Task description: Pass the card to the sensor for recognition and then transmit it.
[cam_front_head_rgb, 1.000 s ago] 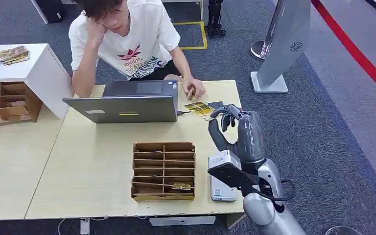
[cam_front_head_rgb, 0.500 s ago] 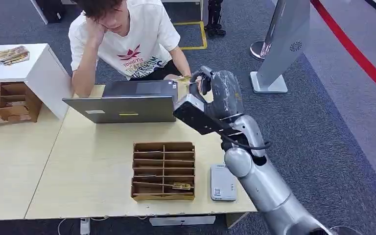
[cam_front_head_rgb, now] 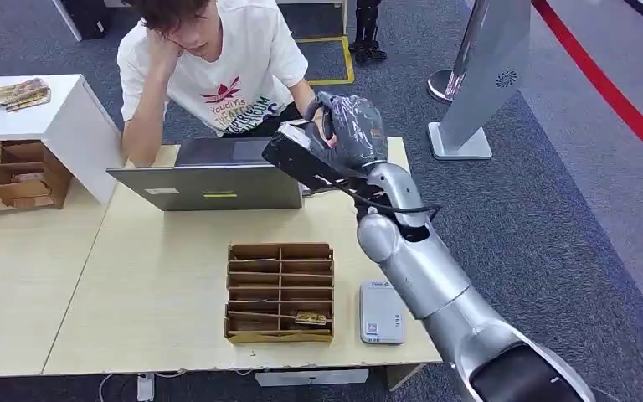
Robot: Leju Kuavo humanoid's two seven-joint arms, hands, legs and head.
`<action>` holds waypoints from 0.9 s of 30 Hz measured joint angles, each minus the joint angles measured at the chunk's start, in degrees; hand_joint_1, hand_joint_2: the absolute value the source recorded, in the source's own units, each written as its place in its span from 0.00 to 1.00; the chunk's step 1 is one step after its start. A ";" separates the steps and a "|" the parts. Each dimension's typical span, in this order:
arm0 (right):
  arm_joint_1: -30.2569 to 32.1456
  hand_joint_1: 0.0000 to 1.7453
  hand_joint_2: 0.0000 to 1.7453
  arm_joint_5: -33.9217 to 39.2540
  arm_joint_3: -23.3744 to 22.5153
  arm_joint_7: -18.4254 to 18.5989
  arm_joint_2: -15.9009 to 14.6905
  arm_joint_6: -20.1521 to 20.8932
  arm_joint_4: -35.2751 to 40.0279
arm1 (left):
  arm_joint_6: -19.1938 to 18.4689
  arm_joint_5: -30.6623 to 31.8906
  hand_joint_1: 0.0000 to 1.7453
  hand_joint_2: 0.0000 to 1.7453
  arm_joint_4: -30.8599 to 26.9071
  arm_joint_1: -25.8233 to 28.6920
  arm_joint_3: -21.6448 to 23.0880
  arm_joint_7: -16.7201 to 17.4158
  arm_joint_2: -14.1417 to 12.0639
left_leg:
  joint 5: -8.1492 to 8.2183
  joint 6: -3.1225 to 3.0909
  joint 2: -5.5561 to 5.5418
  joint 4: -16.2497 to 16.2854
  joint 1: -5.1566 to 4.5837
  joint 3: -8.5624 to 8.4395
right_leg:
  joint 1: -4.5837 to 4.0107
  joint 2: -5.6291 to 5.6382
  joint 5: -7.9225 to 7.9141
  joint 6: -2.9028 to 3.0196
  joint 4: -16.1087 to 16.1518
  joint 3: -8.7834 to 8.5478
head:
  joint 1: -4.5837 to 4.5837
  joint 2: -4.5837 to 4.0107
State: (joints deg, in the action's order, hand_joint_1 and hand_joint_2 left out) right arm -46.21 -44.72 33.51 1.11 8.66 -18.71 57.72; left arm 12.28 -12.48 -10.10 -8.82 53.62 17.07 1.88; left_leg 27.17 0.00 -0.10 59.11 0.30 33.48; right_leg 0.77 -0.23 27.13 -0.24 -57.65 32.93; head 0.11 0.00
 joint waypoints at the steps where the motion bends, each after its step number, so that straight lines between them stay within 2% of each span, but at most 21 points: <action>1: -0.15 1.00 1.00 -0.28 0.02 0.02 0.22 -0.09 -0.80 | -0.04 0.00 0.00 1.00 -0.02 -0.05 0.04 0.00 0.00 | 0.00 0.00 0.01 0.00 0.00 0.00 | 0.00 0.01 0.00 0.00 0.00 0.00 | 0.02 0.00; 9: -0.72 1.00 1.00 -0.85 0.15 0.02 0.85 -0.20 -3.91 | -0.09 -0.02 0.00 1.00 -0.02 -0.17 0.42 0.00 0.00 | 0.00 0.00 0.00 0.00 0.00 0.00 | 0.00 0.00 0.00 0.00 0.00 0.00 | 0.00 0.00; 27: -0.86 1.00 1.00 -1.31 0.35 0.02 1.57 -0.17 -5.83 | -0.13 -0.20 0.00 1.00 0.00 -0.27 0.57 0.02 0.00 | 0.00 0.00 0.00 0.00 0.00 0.00 | 0.00 0.00 0.00 0.00 0.00 0.00 | 0.00 0.00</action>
State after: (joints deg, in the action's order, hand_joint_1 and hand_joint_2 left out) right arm -47.07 -46.03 33.86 1.14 10.23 -18.88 51.89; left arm 12.15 -12.68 -10.10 -9.10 54.18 17.09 1.88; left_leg 27.17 0.00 -0.10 59.11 0.30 33.47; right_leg 0.77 -0.23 27.13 -0.24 -57.66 32.93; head 0.11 0.00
